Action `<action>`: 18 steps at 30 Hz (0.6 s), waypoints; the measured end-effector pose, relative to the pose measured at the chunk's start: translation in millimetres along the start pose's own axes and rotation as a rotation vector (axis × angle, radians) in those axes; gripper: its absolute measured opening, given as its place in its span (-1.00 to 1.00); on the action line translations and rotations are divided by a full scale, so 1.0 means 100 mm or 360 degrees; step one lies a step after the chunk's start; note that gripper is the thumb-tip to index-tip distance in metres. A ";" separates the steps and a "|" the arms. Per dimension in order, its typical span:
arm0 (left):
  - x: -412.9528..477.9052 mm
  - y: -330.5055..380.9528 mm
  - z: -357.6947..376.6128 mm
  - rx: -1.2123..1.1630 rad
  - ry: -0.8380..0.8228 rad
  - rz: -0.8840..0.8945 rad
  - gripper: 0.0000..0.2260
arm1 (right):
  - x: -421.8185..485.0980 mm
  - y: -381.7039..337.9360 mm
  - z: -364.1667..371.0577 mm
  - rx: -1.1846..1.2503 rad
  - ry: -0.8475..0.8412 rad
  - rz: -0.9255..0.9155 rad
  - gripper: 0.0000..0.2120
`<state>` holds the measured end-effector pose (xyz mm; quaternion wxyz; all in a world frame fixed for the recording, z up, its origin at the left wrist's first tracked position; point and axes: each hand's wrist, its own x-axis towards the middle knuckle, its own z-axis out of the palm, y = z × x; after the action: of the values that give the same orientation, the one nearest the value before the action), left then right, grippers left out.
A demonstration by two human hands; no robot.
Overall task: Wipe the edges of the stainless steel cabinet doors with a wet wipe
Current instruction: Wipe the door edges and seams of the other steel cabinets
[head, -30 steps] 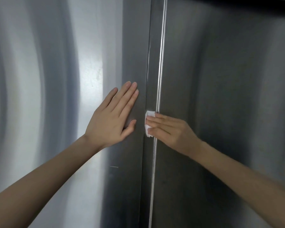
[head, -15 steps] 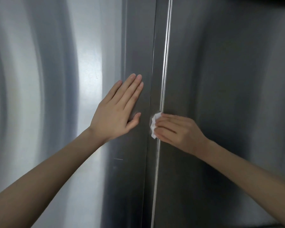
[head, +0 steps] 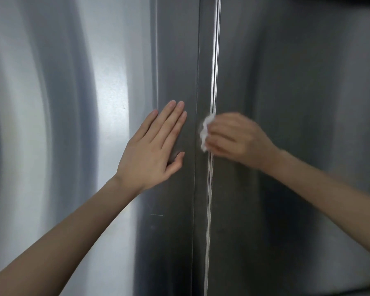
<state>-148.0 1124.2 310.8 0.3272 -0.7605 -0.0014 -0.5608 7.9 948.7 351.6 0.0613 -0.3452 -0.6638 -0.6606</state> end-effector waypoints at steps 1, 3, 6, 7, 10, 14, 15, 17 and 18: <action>0.00 0.00 0.00 0.0000 0.0006 -0.0003 -0.42 | 0.09 0.12 0.00 -0.0045 0.0051 0.0050 -0.83; 0.00 0.01 0.00 -0.0007 0.0004 -0.0005 -0.42 | 0.17 0.21 0.01 -0.0073 0.0128 0.0214 -0.82; 0.01 0.00 -0.02 -0.0022 -0.0022 0.0002 -0.43 | 0.04 -0.08 0.02 0.0003 0.0064 0.0332 -0.86; 0.00 -0.01 -0.02 -0.0026 -0.0030 0.0009 -0.43 | -0.04 -0.22 0.02 0.0024 -0.0004 0.0251 -0.87; -0.01 -0.01 0.00 -0.0023 -0.0031 0.0007 -0.43 | -0.08 -0.25 -0.06 0.0066 -0.0205 -0.0030 -0.87; -0.01 0.00 0.03 -0.0011 -0.0013 0.0014 -0.43 | 0.28 0.29 -0.09 -0.0109 -0.0087 0.0106 -0.80; -0.02 -0.01 0.04 -0.0009 -0.0005 0.0017 -0.43 | 0.36 0.36 -0.08 -0.0150 -0.0038 0.0190 -0.80; -0.01 0.00 0.03 -0.0015 -0.0005 0.0024 -0.43 | 0.36 0.29 -0.04 -0.0166 0.0053 0.0369 -0.83; -0.01 -0.01 0.03 -0.0022 -0.0013 0.0025 -0.42 | 0.29 0.16 -0.02 -0.0140 0.0069 0.0442 -0.84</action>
<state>-146.2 1126.3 310.0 0.3263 -0.7650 0.0071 -0.5552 -6.4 956.5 380.9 0.1513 -0.4218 -0.5785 -0.6816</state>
